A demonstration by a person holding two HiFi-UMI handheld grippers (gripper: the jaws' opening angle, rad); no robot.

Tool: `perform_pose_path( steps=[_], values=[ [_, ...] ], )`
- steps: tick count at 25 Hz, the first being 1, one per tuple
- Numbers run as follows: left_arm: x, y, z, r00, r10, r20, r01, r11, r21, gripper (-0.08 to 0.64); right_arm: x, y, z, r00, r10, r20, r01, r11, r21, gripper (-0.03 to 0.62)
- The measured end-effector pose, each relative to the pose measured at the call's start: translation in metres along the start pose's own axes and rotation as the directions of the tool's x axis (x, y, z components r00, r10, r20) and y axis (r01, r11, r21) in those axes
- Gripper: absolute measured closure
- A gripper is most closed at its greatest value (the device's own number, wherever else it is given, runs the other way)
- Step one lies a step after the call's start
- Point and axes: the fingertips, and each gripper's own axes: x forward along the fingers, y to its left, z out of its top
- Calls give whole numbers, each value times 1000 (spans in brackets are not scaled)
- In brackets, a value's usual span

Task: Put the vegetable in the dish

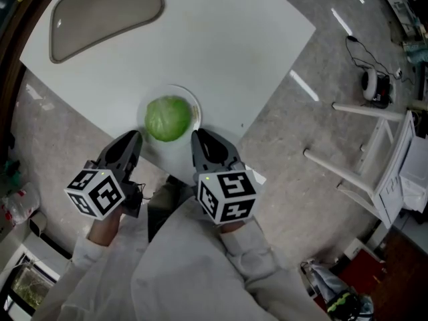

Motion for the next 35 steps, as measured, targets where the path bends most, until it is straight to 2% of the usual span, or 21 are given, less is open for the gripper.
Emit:
perform_pose_path(
  steps=[4, 8, 11, 18, 29, 35],
  values=[
    [2, 7, -2, 1000, 24, -4, -24, 999, -26, 548, 0, -9, 0, 1000, -26, 10, 26, 999, 23, 574],
    [4, 10, -6, 999, 35, -20, -35, 999, -29, 546, 2, -11, -2, 1000, -18, -3, 18, 999, 39, 555],
    [7, 13, -6, 999, 33, -34, -34, 999, -26, 521, 6, -10, -4, 1000, -15, -19, 16, 999, 46, 520],
    [12, 19, -9, 997, 39, -70, -43, 998, -51, 471, 11, -12, -6, 999, -32, -39, 34, 999, 43, 488],
    [20, 24, -10, 995, 36, -88, -42, 997, -68, 469, 21, -13, -10, 996, -33, -78, 38, 998, 59, 480],
    [20, 23, -11, 996, 36, -81, -45, 992, -116, 469, 23, -11, -14, 995, -37, -94, 45, 995, 86, 480]
  ],
)
